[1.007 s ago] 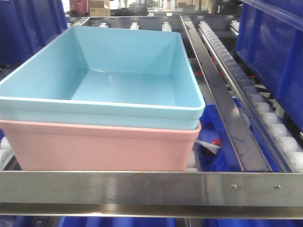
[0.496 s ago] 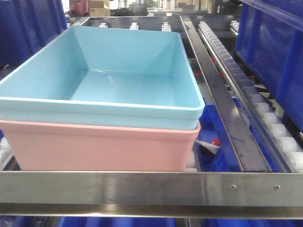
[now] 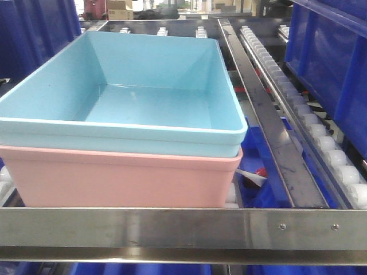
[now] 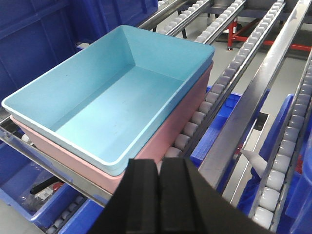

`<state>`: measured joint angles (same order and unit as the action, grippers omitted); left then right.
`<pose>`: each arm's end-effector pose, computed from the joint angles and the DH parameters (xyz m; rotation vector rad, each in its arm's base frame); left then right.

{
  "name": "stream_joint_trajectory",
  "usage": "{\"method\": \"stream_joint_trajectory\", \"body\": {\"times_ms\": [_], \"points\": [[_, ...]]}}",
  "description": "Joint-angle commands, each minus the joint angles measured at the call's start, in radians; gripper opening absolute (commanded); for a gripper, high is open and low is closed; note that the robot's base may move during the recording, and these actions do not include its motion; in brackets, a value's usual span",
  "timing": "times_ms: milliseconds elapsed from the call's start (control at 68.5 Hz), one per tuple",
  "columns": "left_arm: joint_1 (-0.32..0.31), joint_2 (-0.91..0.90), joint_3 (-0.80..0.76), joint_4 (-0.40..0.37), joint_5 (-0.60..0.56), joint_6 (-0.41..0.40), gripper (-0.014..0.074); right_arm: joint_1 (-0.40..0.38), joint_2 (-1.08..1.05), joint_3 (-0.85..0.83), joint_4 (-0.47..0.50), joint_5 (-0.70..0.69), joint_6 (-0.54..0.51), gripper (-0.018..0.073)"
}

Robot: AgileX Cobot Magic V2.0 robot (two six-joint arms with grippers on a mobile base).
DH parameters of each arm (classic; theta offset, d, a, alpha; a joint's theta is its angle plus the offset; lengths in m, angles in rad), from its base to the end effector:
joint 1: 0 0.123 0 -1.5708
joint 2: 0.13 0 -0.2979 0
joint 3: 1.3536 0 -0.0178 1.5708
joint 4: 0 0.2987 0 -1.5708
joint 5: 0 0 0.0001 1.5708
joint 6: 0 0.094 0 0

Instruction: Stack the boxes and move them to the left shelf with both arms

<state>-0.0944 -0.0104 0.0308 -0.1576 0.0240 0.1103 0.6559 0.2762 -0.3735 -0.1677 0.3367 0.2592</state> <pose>0.0945 -0.0093 0.2002 0.0390 1.5283 -0.1158 0.0900 0.0627 0.2991 -0.4382 1.6895 0.5109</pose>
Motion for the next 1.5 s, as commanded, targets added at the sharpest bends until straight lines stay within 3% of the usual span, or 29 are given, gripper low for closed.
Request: {"method": "stream_joint_trajectory", "body": {"times_ms": [0,452,540,686,759,861,1050,1167,1488], "points": [[0.001,-0.016,0.025,-0.007,-0.088,0.005,-0.0004,-0.003,0.007,-0.03,-0.008,-0.082,-0.01,0.0052],[0.001,-0.016,0.025,-0.007,-0.088,0.005,-0.0004,-0.022,0.011,-0.027,-0.005,-0.078,-0.015,0.0052],[0.001,-0.016,0.025,-0.007,-0.088,0.005,-0.0004,-0.124,0.011,-0.026,0.06,-0.081,-0.095,0.0052],[0.001,-0.016,0.025,-0.007,-0.088,0.005,-0.0004,-0.35,0.002,0.006,0.251,-0.119,-0.339,0.0052],[0.001,-0.016,0.025,-0.007,-0.088,0.005,-0.0004,-0.453,-0.036,0.069,0.259,-0.18,-0.351,0.0052],[0.001,-0.016,0.025,-0.007,-0.088,0.005,-0.0004,-0.533,-0.121,0.172,0.259,-0.236,-0.348,0.0052],[0.001,-0.016,0.025,-0.007,-0.088,0.005,-0.0004,-0.617,-0.238,0.324,0.259,-0.29,-0.348,0.0052],[0.001,-0.016,0.025,-0.007,-0.088,0.005,-0.0004,-0.638,-0.285,0.403,0.266,-0.392,-0.344,0.0052],[0.001,-0.014,0.025,-0.007,-0.088,0.005,-0.0004,-0.681,-0.291,0.402,0.266,-0.377,-0.271,0.0052]]}}
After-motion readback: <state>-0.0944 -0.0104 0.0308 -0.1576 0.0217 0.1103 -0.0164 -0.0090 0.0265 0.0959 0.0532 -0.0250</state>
